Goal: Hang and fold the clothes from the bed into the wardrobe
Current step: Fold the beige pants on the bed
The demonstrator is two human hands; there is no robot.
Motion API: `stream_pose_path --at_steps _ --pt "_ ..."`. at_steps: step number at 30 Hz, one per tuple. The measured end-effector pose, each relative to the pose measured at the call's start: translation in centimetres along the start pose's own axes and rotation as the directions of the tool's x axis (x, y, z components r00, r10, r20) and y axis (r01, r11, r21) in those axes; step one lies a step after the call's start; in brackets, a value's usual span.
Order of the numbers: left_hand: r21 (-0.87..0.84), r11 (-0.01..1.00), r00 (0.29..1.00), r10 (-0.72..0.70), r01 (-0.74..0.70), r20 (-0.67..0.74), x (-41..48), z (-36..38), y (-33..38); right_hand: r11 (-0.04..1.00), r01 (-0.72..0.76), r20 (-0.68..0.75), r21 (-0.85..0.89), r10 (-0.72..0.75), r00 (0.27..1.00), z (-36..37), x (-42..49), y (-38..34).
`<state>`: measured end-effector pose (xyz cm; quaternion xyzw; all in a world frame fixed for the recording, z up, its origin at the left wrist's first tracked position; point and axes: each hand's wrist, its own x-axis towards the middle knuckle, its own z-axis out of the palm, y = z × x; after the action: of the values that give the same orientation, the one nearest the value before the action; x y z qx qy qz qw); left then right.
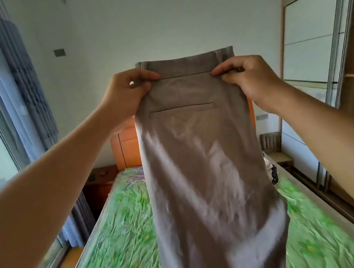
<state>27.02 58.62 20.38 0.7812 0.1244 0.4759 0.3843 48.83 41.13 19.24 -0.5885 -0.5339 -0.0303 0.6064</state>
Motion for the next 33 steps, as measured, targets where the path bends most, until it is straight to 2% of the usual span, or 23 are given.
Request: stream_pose_path --at_steps 6,11,17,22,25,27,30,32,33 --pt "0.260 0.949 0.977 -0.203 0.180 0.063 -0.5 4.5 -13.6 0.974 -0.217 0.172 -0.068 0.225 0.959 3.8 0.7 15.5" --pt "0.486 0.838 0.908 -0.376 0.248 0.186 -5.4 7.6 -26.4 0.882 -0.387 0.291 -0.270 0.458 0.840 9.2 -4.7 28.5" --pt "0.552 0.751 0.809 -0.547 0.363 0.213 -12.7 11.7 -41.2 0.807 -0.354 0.386 -0.472 0.550 0.740 15.4 -12.5 41.0" --pt "0.591 0.708 0.760 -0.608 0.387 0.230 -13.2 14.2 -51.0 0.772 -0.405 0.416 -0.490 0.616 0.669 19.3 -13.8 49.7" --pt "0.617 0.716 0.787 -0.567 0.325 0.243 -8.8 15.9 -56.3 0.738 -0.422 0.381 -0.526 0.648 0.659 22.1 -9.9 55.0" --pt "0.657 0.701 0.801 -0.546 0.278 0.244 -5.4 17.1 -59.9 0.712 -0.521 0.326 -0.471 0.689 0.648 23.8 -7.3 58.2" --pt "0.645 0.641 0.713 -0.670 0.415 0.208 -5.9 19.3 -64.7 0.654 -0.623 0.250 -0.430 0.749 0.613 25.6 -8.5 62.0" --pt "0.653 0.579 0.600 -0.766 0.488 0.232 -11.9 20.9 -66.7 0.574 -0.690 0.229 -0.440 0.815 0.532 26.2 -14.2 63.7" --pt "0.661 0.543 0.532 -0.810 0.518 0.249 -16.1 21.4 -67.4 0.514 -0.734 0.220 -0.445 0.857 0.466 26.3 -18.1 63.9"
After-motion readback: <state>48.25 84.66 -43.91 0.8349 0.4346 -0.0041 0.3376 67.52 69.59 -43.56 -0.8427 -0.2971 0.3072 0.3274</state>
